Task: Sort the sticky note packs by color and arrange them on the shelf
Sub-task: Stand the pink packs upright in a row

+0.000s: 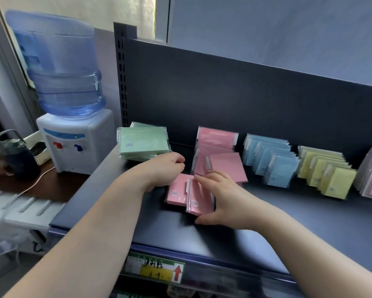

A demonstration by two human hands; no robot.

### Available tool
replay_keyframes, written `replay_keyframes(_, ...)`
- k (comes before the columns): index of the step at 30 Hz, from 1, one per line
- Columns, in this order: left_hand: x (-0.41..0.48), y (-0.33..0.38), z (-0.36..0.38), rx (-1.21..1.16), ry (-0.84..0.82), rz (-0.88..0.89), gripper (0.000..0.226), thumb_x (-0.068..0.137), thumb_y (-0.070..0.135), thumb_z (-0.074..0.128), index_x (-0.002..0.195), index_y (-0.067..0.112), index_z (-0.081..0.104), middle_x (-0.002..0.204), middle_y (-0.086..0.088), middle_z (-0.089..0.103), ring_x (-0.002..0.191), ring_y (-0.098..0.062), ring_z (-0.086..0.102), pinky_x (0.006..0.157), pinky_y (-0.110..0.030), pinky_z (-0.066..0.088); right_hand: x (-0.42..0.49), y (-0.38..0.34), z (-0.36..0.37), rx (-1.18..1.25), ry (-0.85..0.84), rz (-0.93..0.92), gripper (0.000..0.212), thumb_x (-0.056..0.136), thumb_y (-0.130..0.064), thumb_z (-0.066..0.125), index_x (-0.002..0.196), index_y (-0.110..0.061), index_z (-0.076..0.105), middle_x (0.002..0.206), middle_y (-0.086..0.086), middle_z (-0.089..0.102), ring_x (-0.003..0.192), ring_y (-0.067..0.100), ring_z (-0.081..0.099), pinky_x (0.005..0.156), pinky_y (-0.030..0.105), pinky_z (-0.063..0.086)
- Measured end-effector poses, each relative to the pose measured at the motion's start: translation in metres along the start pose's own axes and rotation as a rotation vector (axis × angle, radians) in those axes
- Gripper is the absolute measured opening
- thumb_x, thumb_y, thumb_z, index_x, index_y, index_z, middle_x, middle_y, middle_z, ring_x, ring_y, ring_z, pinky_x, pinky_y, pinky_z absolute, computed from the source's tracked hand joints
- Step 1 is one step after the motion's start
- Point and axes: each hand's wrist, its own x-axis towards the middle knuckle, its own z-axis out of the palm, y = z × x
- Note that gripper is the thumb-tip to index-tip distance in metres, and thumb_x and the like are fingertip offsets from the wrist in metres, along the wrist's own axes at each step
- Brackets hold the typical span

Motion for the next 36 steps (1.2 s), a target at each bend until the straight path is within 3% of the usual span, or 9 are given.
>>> replay_keyframes(5,-0.001,0.006,-0.002,-0.405,-0.037,-0.065,0.036,0.100,0.037,0.038,0.133,0.028,0.048,0.130,0.002,0.049,0.123,-0.019,0.046,0.103,-0.047,0.042,0.007,-0.009,-0.005,0.170,0.133,0.013,0.107,0.071,-0.049,0.076,0.151,-0.020,0.013,0.131,-0.004,0.031,0.124,0.012,0.030,0.104,0.015,0.022)
replay_keyframes(10,-0.002,0.010,-0.002,-0.581,-0.037,-0.097,0.040,0.100,0.043,0.036,0.132,0.024,0.048,0.127,-0.001,0.047,0.124,-0.020,0.043,0.103,-0.049,0.041,0.016,-0.019,-0.009,0.057,-0.034,-0.004,0.100,0.075,-0.058,0.068,0.151,-0.017,0.016,0.149,-0.002,0.027,0.135,0.016,0.024,0.109,0.022,0.019)
replay_keyframes(14,-0.003,0.010,-0.002,-0.618,-0.055,-0.103,0.045,0.099,0.048,0.035,0.135,0.023,0.047,0.128,-0.001,0.045,0.127,-0.021,0.042,0.098,-0.045,0.043,0.021,-0.018,-0.008,0.025,-0.052,0.028,0.080,0.088,-0.056,0.052,0.150,-0.013,0.022,0.153,0.002,0.029,0.138,0.019,0.026,0.109,0.024,0.018)
replay_keyframes(21,-0.001,0.008,-0.002,-0.583,-0.042,-0.112,0.047,0.098,0.050,0.034,0.134,0.022,0.048,0.133,-0.004,0.048,0.122,-0.023,0.046,0.098,-0.045,0.041,0.017,-0.021,-0.013,0.118,-0.071,0.115,0.095,0.075,-0.050,0.072,0.148,-0.018,0.022,0.119,-0.004,0.036,0.116,0.016,0.040,0.095,0.025,0.035)
replay_keyframes(25,-0.001,0.005,-0.002,-0.533,-0.038,-0.135,0.045,0.099,0.049,0.034,0.128,0.019,0.052,0.134,-0.007,0.049,0.116,-0.024,0.050,0.095,-0.041,0.044,0.000,-0.010,-0.018,0.172,-0.071,0.165,0.090,0.071,-0.051,0.075,0.143,-0.022,0.030,0.128,-0.008,0.038,0.112,0.009,0.042,0.092,0.020,0.034)
replay_keyframes(28,-0.001,0.005,0.000,-0.508,-0.041,-0.137,0.046,0.099,0.049,0.035,0.129,0.017,0.052,0.138,-0.007,0.046,0.123,-0.023,0.046,0.089,-0.037,0.046,-0.009,-0.001,-0.027,0.129,-0.115,0.193,0.082,0.071,-0.055,0.074,0.137,-0.024,0.037,0.120,-0.011,0.042,0.103,0.007,0.043,0.084,0.020,0.034)
replay_keyframes(31,0.001,0.007,0.003,-0.491,-0.042,-0.142,0.047,0.099,0.048,0.036,0.129,0.017,0.052,0.137,-0.005,0.045,0.125,-0.023,0.045,0.085,-0.036,0.047,-0.001,-0.004,-0.028,0.089,-0.103,0.145,0.077,0.071,-0.055,0.074,0.134,-0.024,0.041,0.123,-0.007,0.043,0.114,0.013,0.040,0.094,0.026,0.036)
replay_keyframes(34,0.002,0.007,0.005,-0.493,-0.050,-0.150,0.045,0.097,0.050,0.037,0.127,0.019,0.052,0.123,-0.004,0.051,0.108,-0.021,0.054,0.088,-0.038,0.050,0.017,-0.011,-0.025,0.024,-0.144,0.070,0.078,0.073,-0.052,0.073,0.136,-0.021,0.039,0.136,-0.002,0.041,0.133,0.018,0.027,0.106,0.029,0.028)
replay_keyframes(36,0.004,0.005,0.006,-0.500,-0.044,-0.153,0.045,0.097,0.051,0.039,0.127,0.021,0.050,0.112,-0.002,0.054,0.099,-0.018,0.057,0.090,-0.039,0.050,0.026,-0.013,-0.025,0.045,-0.185,0.087,0.077,0.071,-0.052,0.074,0.134,-0.022,0.040,0.131,-0.001,0.046,0.129,0.018,0.035,0.100,0.030,0.034)
